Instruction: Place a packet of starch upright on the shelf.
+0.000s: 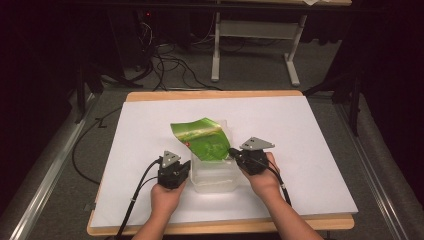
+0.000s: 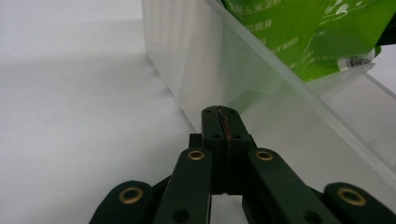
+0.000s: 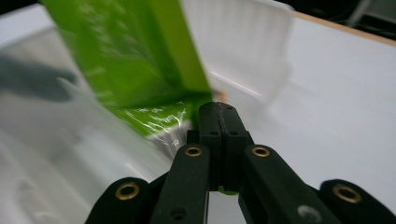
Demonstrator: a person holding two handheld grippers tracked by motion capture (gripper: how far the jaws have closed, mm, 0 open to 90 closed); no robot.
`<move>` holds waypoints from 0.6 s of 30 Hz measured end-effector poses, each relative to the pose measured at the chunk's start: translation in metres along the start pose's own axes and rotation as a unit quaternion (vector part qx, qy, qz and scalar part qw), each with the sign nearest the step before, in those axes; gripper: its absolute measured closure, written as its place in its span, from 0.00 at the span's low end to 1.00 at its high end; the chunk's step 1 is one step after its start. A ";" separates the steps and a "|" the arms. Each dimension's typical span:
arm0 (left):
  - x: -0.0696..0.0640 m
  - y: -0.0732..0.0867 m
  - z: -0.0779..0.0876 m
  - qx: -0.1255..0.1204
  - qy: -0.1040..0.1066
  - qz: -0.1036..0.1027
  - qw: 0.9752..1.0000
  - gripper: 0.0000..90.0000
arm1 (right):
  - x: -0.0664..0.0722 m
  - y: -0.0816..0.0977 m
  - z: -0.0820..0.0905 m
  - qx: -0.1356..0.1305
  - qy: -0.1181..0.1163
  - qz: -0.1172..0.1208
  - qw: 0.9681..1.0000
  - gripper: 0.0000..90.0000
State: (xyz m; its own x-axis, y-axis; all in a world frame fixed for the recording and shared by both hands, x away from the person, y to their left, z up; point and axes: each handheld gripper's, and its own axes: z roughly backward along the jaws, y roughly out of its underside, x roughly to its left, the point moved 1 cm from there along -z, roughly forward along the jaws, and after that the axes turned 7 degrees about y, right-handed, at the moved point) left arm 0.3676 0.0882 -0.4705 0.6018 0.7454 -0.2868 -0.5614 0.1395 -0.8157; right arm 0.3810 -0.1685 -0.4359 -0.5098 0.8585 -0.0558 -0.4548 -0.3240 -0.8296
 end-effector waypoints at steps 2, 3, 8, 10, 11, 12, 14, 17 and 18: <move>0.000 0.000 0.000 0.002 0.000 0.002 1.000 1.00 | 0.009 -0.003 -0.003 0.003 0.001 0.025 1.000 1.00; 0.001 0.000 0.000 0.001 -0.002 0.000 1.000 1.00 | 0.013 -0.004 -0.005 0.007 -0.003 0.028 1.000 1.00; 0.000 -0.001 -0.001 0.002 -0.004 0.001 1.000 1.00 | 0.010 -0.004 -0.011 0.010 -0.024 0.022 0.999 1.00; 0.000 -0.001 -0.001 0.003 -0.006 0.001 1.000 1.00 | 0.007 -0.005 -0.009 0.012 -0.035 0.016 0.999 1.00; 0.000 -0.001 -0.001 0.003 -0.008 0.000 1.000 1.00 | 0.005 -0.006 -0.006 0.008 -0.037 0.010 0.999 1.00; -0.001 0.000 -0.001 0.003 -0.013 -0.001 1.000 1.00 | 0.003 -0.006 -0.003 0.004 -0.034 0.006 0.999 1.00; -0.001 0.000 0.000 0.001 -0.015 -0.002 1.000 0.96 | -0.004 -0.008 0.007 -0.015 -0.034 -0.012 0.999 0.97; 0.000 0.000 0.003 -0.003 -0.020 0.001 1.000 0.93 | -0.010 -0.015 0.019 -0.049 -0.046 -0.034 0.997 0.88; 0.000 0.000 0.004 -0.007 -0.023 0.003 1.000 0.91 | -0.009 -0.017 0.022 -0.063 -0.052 -0.037 0.996 0.80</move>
State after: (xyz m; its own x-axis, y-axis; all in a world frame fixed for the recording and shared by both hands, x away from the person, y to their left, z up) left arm 0.3654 0.0907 -0.4686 0.5716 0.7755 -0.2680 -0.5568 0.1267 -0.8209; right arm 0.3772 -0.1800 -0.4087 -0.5541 0.8303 0.0596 -0.4019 -0.2042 -0.8926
